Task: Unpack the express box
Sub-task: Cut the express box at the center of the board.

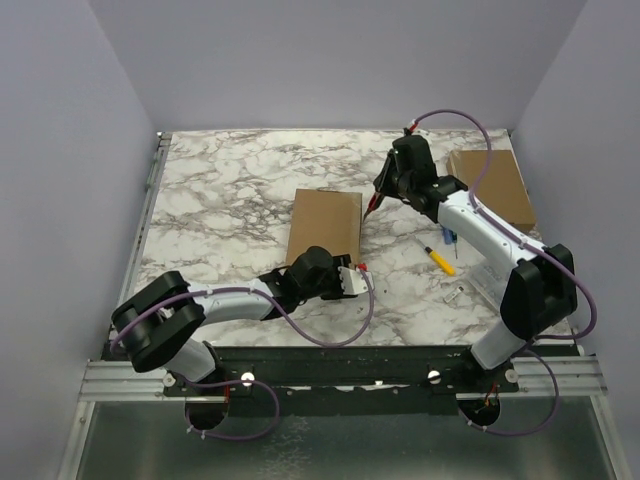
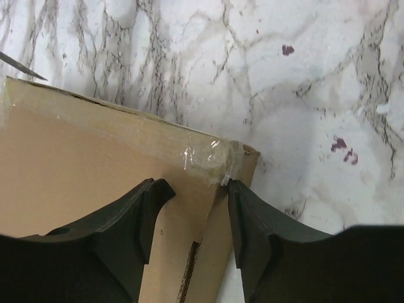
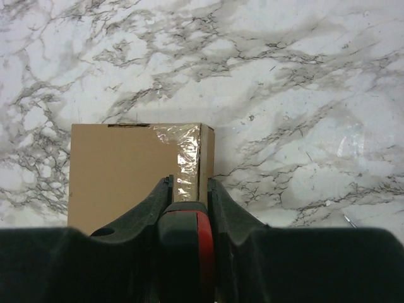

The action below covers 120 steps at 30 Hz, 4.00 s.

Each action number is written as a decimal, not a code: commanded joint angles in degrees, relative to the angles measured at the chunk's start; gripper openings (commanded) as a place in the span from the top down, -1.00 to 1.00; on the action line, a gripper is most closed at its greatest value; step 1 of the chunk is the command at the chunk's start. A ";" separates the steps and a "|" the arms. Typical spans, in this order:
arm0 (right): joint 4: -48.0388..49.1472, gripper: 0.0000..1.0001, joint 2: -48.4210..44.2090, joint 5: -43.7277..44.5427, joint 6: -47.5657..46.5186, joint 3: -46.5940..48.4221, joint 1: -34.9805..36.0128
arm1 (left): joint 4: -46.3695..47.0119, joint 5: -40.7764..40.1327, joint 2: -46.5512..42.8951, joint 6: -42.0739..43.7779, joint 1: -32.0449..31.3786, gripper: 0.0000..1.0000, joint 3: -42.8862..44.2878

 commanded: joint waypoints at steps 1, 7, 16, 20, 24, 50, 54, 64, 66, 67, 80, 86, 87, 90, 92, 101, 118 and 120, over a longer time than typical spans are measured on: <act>1.51 0.99 2.03 0.61 -1.25 3.26 0.62 | 9.69 1.52 3.23 -5.21 -0.12 -0.04 -0.81; 1.12 0.99 4.21 3.15 -2.16 4.36 1.65 | 9.81 2.51 4.73 -8.34 0.81 -0.03 1.20; -1.56 0.99 7.06 9.06 -5.19 6.88 2.89 | 9.72 4.35 5.74 -9.05 0.99 -0.03 1.28; -1.61 0.99 6.46 10.48 -6.36 6.25 3.82 | 9.65 3.56 6.26 -9.17 1.22 -0.03 1.32; -1.14 0.99 5.46 10.70 -6.70 4.99 4.18 | 9.63 3.79 7.29 -10.06 1.52 -0.03 1.69; -2.30 0.99 0.55 11.19 -6.24 -1.40 6.48 | 9.89 3.26 8.90 -12.80 1.63 0.02 2.33; -3.70 0.99 -1.07 12.84 -3.96 -2.88 8.60 | 10.58 2.53 10.10 -16.22 1.61 0.07 3.04; -7.88 1.00 -4.96 18.34 0.48 -7.16 13.90 | 13.05 -0.52 11.57 -22.80 1.63 0.11 2.92; -8.46 0.99 -5.90 18.53 1.01 -7.90 14.39 | 13.44 -0.82 11.89 -23.68 1.63 0.12 2.83; -8.68 0.99 -6.43 18.53 1.34 -8.26 14.58 | 13.56 -0.86 12.08 -23.92 1.59 0.12 2.75; -9.71 0.99 -11.66 17.75 4.85 -13.41 16.99 | 13.89 -4.19 15.59 -24.91 1.63 0.19 2.75; -7.62 0.99 -15.29 17.64 3.85 -17.38 17.95 | 14.03 -4.79 16.10 -25.20 1.63 0.20 2.76; -7.68 0.99 -15.47 17.34 3.60 -17.54 17.97 | 14.07 -4.71 16.28 -25.35 1.63 0.20 2.73; -8.89 0.99 -15.92 17.24 3.75 -17.79 18.44 | 14.20 -4.89 17.02 -25.60 1.63 0.20 2.93; -9.80 0.99 -16.42 17.24 4.18 -18.16 18.71 | 14.20 -4.78 16.98 -25.67 1.63 0.20 2.91; -12.58 0.99 -17.21 17.25 6.50 -18.27 20.69 | 14.20 -5.31 16.84 -25.95 1.61 0.21 2.83; -18.40 0.99 -19.46 17.38 11.09 -19.14 22.99 | 14.20 -5.93 17.24 -25.57 1.63 0.23 2.79; -18.81 0.99 -18.97 16.96 11.48 -18.66 22.99 | 14.20 -5.92 17.30 -25.52 1.56 0.23 2.76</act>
